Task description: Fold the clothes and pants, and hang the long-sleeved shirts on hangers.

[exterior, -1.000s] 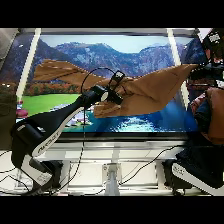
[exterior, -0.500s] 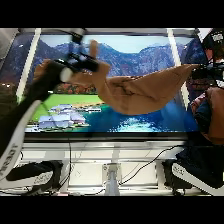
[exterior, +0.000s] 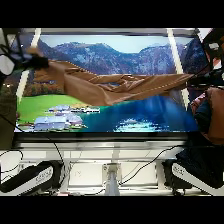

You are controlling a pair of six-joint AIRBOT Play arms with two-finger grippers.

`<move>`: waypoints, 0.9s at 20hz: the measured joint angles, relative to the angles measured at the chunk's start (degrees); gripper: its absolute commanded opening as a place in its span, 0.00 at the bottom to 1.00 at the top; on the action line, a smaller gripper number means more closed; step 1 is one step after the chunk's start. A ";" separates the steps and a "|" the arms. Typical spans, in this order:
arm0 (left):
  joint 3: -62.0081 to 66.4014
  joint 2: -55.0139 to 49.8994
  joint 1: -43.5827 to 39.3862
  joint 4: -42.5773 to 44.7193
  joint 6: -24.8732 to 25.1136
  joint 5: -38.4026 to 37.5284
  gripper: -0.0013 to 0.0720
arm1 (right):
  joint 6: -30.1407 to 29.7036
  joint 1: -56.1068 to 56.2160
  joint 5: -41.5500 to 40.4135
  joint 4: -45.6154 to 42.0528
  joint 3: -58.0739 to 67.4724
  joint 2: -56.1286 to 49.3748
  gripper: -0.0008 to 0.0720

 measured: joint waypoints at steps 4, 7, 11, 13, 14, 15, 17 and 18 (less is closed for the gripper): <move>-3.65 -0.42 4.98 0.26 0.44 -6.78 0.04 | 5.77 0.00 5.46 1.03 -7.28 0.09 0.05; -6.45 -0.26 6.45 2.08 0.66 -8.24 0.04 | 8.37 0.00 4.42 3.82 -14.99 2.19 0.05; -9.94 0.66 8.26 3.63 -0.66 -7.17 0.04 | 12.28 0.00 -4.85 7.80 -26.36 11.76 0.05; -12.28 1.81 9.03 3.91 -1.75 -5.27 0.04 | 15.69 0.00 -9.75 9.33 -32.76 18.16 0.05; -13.79 2.60 9.29 3.98 -2.14 -4.37 0.04 | 17.18 0.00 -11.76 9.81 -35.95 21.33 0.05; -15.43 3.43 9.53 4.04 -2.49 -3.28 0.04 | 18.25 0.00 -12.70 10.01 -38.69 24.04 0.05; -19.78 5.38 10.10 4.33 -2.89 -0.50 0.04 | 19.76 0.00 -13.51 10.40 -43.28 28.63 0.05; -21.97 6.08 10.49 4.42 -3.06 0.72 0.04 | 20.26 0.00 -13.27 10.62 -44.96 30.47 0.05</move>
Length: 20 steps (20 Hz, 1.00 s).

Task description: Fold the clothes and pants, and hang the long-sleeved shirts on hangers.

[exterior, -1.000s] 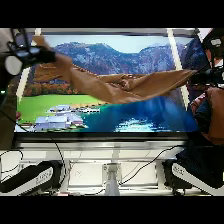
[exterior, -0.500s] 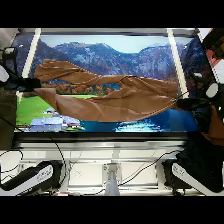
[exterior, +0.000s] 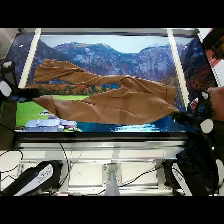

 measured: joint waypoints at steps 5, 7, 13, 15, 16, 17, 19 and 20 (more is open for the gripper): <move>-8.48 1.51 2.25 0.22 -0.26 2.99 0.99 | 1.09 0.00 2.05 0.44 -3.45 3.98 0.05; -9.22 1.73 2.36 0.15 -0.17 4.24 0.99 | 1.27 0.00 2.29 0.57 -3.89 4.46 0.05; -8.70 1.36 0.37 -6.69 -1.31 14.19 0.99 | 1.38 -0.02 1.46 0.59 -4.28 4.87 0.05; -8.26 -0.07 -1.16 -10.12 -1.92 17.88 0.99 | 1.42 0.00 0.61 0.59 -4.31 4.92 0.05; -7.74 -1.44 -2.23 -11.63 -2.34 19.26 0.99 | 1.42 0.00 0.15 0.57 -4.31 4.92 0.05; -7.06 -3.10 -3.26 -12.68 -2.89 20.06 0.98 | 1.42 0.00 -0.35 0.57 -4.31 4.92 0.05; -4.81 -7.67 -4.94 -14.19 -5.20 20.72 0.96 | 1.42 0.00 -1.44 0.57 -4.31 4.90 0.05; -3.21 -10.34 -5.53 -14.47 -6.36 20.37 0.94 | 1.44 0.00 -1.66 0.57 -4.31 4.85 0.05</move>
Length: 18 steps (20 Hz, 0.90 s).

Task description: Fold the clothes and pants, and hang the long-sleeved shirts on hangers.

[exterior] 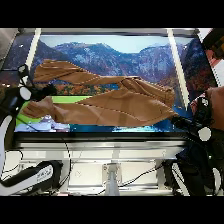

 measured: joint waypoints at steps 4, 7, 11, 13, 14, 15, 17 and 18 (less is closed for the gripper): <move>8.00 -8.83 -1.29 4.42 -2.40 -7.50 0.89 | 0.00 0.00 -0.76 -0.04 0.00 0.00 0.05; 12.68 -12.04 -1.68 10.78 -3.54 -12.94 0.89 | -0.02 0.00 -1.09 -0.11 0.00 0.00 0.05; 15.08 -14.16 -1.81 17.14 -5.53 -17.27 0.89 | -0.04 0.00 -1.36 -0.17 0.00 0.00 0.05; 15.56 -15.54 -2.12 18.67 -6.91 -19.67 0.89 | -0.07 0.00 -1.60 -0.20 0.00 0.00 0.05; 15.69 -16.33 -2.40 19.04 -7.21 -20.98 0.89 | -0.09 -0.02 -1.70 -0.22 0.00 0.00 0.05; 15.80 -17.14 -2.75 19.45 -7.52 -22.25 0.84 | -0.11 0.00 -1.97 -0.22 -0.02 0.00 0.05; 15.93 -18.43 -3.61 20.37 -8.00 -23.85 0.49 | -0.11 0.00 -2.25 -0.26 -0.02 0.00 0.05; 15.96 -18.88 -4.09 21.00 -8.33 -24.48 0.26 | -0.11 0.00 -2.38 -0.26 -0.02 0.00 0.05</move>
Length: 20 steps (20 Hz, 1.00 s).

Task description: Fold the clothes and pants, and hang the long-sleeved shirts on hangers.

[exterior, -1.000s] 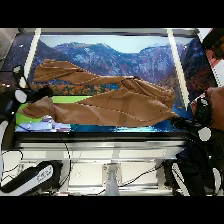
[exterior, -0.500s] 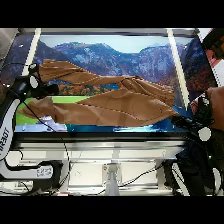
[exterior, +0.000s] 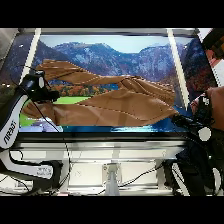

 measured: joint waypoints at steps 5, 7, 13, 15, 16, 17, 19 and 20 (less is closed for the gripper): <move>0.72 -0.79 -1.18 2.99 -0.26 -1.18 0.04 | -0.04 0.00 -0.28 -0.11 0.00 0.00 0.05; 2.75 -0.90 -1.31 4.00 -0.42 -0.17 0.04 | -0.04 0.00 -1.51 -0.07 -0.02 0.00 0.05; 19.39 -0.66 -1.36 5.46 -0.46 6.49 0.04 | 3.28 0.00 -11.72 0.11 0.15 0.00 0.05; 24.63 0.98 -1.03 6.01 -0.44 7.41 0.04 | 4.92 0.00 -12.59 -0.07 0.22 0.00 0.05; 26.27 2.34 -0.79 6.29 -0.04 7.37 0.04 | 5.53 0.00 -12.46 -0.61 0.22 0.00 0.05; 27.43 3.78 -0.59 6.32 0.96 6.84 0.04 | 5.90 0.00 -12.07 -1.11 0.22 0.00 0.05; 27.89 6.60 0.11 6.34 2.91 3.76 0.04 | 6.45 0.00 -10.54 -1.88 0.22 0.00 0.05; 26.71 8.46 0.70 6.40 3.63 1.92 0.04 | 6.64 0.00 -9.66 -2.27 0.22 0.02 0.05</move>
